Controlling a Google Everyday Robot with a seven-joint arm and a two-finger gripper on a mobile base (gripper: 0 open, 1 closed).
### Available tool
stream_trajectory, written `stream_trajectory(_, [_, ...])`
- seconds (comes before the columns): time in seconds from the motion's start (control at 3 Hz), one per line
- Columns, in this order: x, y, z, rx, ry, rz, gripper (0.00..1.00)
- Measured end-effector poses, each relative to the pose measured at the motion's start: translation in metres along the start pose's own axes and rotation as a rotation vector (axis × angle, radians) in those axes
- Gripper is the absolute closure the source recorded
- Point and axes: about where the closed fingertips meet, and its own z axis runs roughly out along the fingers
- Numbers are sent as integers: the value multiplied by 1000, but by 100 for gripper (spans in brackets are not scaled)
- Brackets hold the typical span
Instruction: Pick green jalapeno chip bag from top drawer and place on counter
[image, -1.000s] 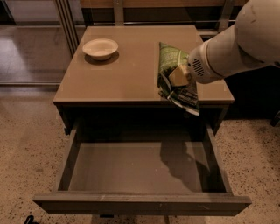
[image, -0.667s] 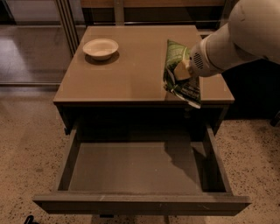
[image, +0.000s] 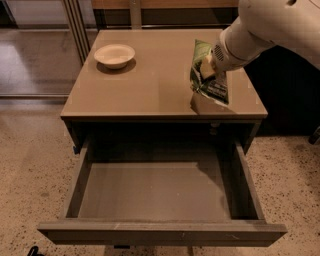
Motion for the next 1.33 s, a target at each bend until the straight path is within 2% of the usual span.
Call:
stream_trajectory(0.33, [-4,-1,0,4,2,-2,73])
stream_trajectory(0.67, [-1,-1,0,7,1,3,42])
stream_trajectory(1.0, [20,-4,5,34,-3,34,19])
stream_trajectory(1.33, [24,-4,7,36,0,38,0])
